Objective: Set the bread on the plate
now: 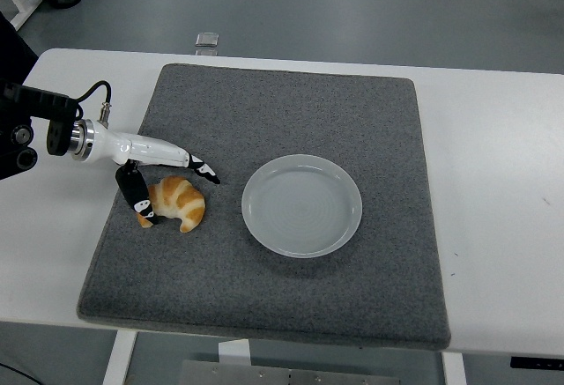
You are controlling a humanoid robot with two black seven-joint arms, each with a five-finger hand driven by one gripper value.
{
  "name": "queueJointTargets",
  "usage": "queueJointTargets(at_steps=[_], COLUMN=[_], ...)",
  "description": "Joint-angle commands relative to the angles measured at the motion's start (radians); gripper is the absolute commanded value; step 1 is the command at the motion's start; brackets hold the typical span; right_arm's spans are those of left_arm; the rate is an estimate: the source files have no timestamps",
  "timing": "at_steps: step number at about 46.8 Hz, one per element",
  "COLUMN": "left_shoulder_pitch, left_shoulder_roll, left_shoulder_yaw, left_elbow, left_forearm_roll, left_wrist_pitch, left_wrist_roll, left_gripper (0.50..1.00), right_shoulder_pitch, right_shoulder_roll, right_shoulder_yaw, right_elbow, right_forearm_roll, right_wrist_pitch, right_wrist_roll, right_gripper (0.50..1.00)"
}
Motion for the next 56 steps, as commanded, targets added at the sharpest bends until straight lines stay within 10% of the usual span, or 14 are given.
queueJointTargets(at_steps=[1, 21, 29, 56], left_shoulder_pitch=[-0.001, -0.001, -0.001, -0.023], left_shoulder_roll=[0.000, -0.004, -0.004, -0.007], left_shoulder_yaw=[0.000, 0.000, -0.003, -0.042], left_elbow=[0.000, -0.003, -0.002, 0.026], left_forearm_roll=[0.010, 0.043, 0.062, 0.054], left_wrist_pitch=[0.000, 0.000, 0.003, 0.041], left_wrist_roll=[0.002, 0.000, -0.001, 0.000], left_gripper=[0.964, 0.776, 0.500, 0.500], right_shoulder_pitch=[0.000, 0.000, 0.000, 0.000], right_shoulder_roll=[0.000, 0.000, 0.000, 0.000], right_shoulder_yaw=[0.000, 0.000, 0.000, 0.000], right_elbow=[0.000, 0.000, 0.000, 0.000], right_forearm_roll=[0.001, 0.000, 0.001, 0.000], right_wrist_pitch=[0.000, 0.000, 0.000, 0.000], right_wrist_roll=[0.000, 0.000, 0.000, 0.000], right_gripper=[0.952, 0.952, 0.952, 0.952])
